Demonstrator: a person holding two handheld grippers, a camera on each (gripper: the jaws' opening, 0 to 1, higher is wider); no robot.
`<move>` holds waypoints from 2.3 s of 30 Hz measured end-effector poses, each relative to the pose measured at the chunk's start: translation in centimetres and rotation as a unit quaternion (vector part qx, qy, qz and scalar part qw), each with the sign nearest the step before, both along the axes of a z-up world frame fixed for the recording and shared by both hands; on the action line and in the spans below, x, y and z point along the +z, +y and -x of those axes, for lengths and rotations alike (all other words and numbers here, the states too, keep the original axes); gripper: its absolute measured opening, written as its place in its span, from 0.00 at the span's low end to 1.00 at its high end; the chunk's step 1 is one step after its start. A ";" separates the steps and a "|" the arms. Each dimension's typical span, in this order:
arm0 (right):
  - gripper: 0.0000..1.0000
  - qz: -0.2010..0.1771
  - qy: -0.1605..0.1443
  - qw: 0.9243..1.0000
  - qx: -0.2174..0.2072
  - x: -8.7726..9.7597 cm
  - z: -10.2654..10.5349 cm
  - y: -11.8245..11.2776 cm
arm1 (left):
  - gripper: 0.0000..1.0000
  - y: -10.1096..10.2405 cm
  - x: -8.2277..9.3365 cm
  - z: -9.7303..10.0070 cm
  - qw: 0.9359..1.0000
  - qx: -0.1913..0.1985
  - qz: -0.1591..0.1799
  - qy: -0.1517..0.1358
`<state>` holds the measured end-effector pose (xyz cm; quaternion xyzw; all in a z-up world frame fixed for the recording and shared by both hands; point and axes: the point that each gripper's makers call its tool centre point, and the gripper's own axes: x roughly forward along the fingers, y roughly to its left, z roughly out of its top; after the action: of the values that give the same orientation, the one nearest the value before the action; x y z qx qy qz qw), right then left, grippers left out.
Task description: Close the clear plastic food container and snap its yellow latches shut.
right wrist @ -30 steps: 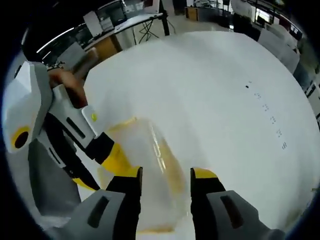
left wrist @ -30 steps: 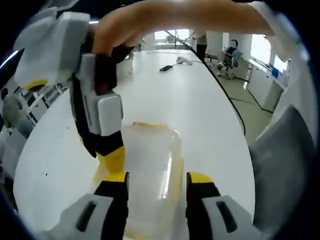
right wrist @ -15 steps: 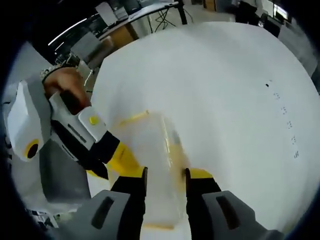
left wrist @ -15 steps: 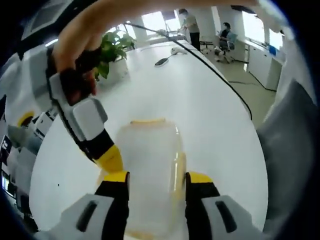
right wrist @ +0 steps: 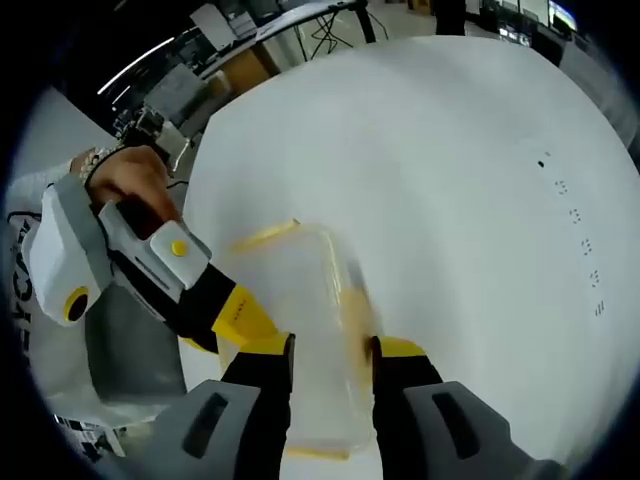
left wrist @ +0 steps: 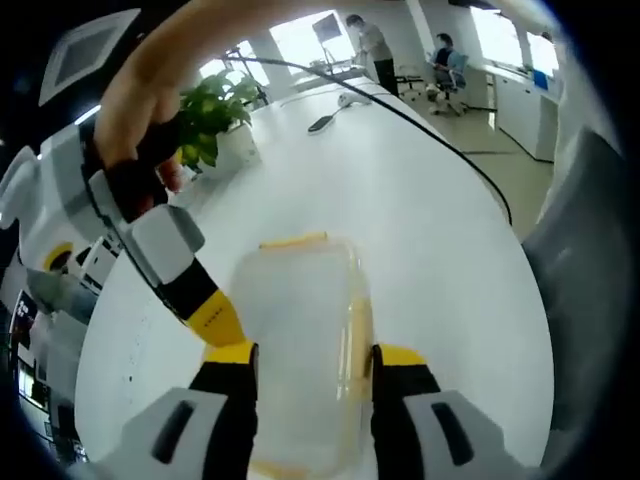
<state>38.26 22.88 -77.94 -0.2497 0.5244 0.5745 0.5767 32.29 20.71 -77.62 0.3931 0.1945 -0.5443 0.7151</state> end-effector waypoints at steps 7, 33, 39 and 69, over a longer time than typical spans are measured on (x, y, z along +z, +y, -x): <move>0.28 0.003 -0.007 1.000 0.007 0.0 -0.1 0.0 | 0.38 0.1 0.0 -0.1 1.000 0.003 0.005 -0.001; 0.28 -0.006 -0.006 1.000 0.018 0.0 0.1 0.4 | 0.36 0.5 -0.4 -0.2 0.997 -0.027 -0.029 -0.068; 0.28 -0.008 -0.002 1.000 0.021 0.0 0.1 0.3 | 0.36 0.4 -0.4 -0.1 0.998 -0.018 -0.018 -0.059; 0.22 -0.019 0.008 1.000 0.015 -0.1 0.1 0.3 | 0.35 0.5 -0.5 -0.1 0.998 -0.017 -0.018 -0.065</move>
<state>38.15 23.16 -78.00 -0.2420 0.5138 0.5950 0.5687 32.36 21.23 -78.12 0.4441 0.1508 -0.5260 0.7094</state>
